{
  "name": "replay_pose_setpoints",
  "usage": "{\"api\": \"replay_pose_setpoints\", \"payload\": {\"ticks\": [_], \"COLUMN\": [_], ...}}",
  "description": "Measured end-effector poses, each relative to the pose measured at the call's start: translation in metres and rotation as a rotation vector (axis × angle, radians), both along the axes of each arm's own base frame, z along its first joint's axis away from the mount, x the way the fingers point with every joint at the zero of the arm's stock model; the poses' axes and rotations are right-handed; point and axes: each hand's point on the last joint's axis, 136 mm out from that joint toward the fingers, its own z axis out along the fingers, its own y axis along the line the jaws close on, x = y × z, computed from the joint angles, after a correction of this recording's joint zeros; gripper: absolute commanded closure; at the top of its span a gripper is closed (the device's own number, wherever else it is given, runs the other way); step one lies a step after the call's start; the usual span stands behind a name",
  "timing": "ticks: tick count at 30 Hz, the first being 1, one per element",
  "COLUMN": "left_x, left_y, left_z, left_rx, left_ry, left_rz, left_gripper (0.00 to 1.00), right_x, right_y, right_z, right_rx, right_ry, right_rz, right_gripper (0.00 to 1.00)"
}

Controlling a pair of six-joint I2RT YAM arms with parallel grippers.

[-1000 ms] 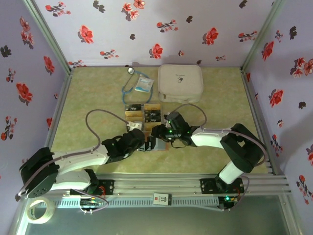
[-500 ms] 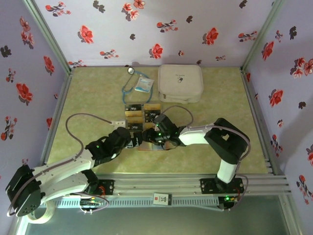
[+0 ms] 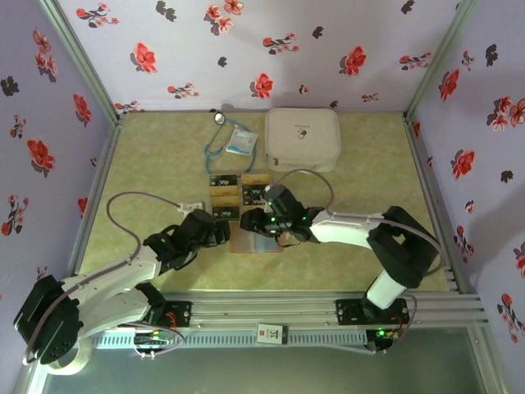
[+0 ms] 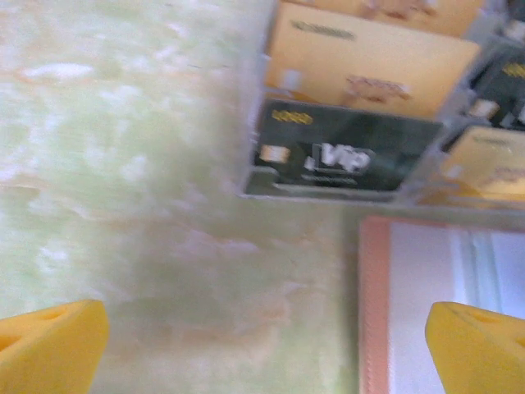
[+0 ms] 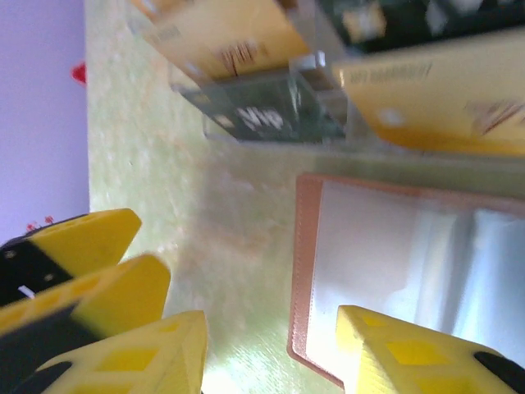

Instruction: Put the credit cards into the card holder

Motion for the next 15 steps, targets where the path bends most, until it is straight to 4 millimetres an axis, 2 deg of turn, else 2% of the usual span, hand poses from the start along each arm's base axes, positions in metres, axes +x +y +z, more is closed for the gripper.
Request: {"api": "replay_pose_setpoints", "payload": {"ticks": [3, 8, 11, 15], "left_x": [0.018, 0.044, 0.052, 0.059], "left_y": [0.009, 0.002, -0.006, -0.016], "left_z": [0.012, 0.029, 0.026, 0.019], "left_rx": [-0.048, -0.141, -0.186, -0.229], "left_ry": [-0.004, -0.022, -0.012, 0.007], "left_rz": [0.035, -0.007, -0.052, -0.095], "left_gripper": [0.00, 0.00, 0.00, 0.00], "right_x": [0.020, 0.039, 0.042, 0.040], "right_y": [-0.021, -0.048, -0.058, -0.065], "right_z": [0.019, 0.026, 0.022, 0.003], "right_rx": [-0.033, -0.204, -0.295, -0.385], "right_ry": [-0.063, -0.161, -0.201, -0.206], "right_rz": [-0.052, -0.070, -0.044, 0.000], "right_gripper": [0.55, 0.55, 0.55, 0.55]}}
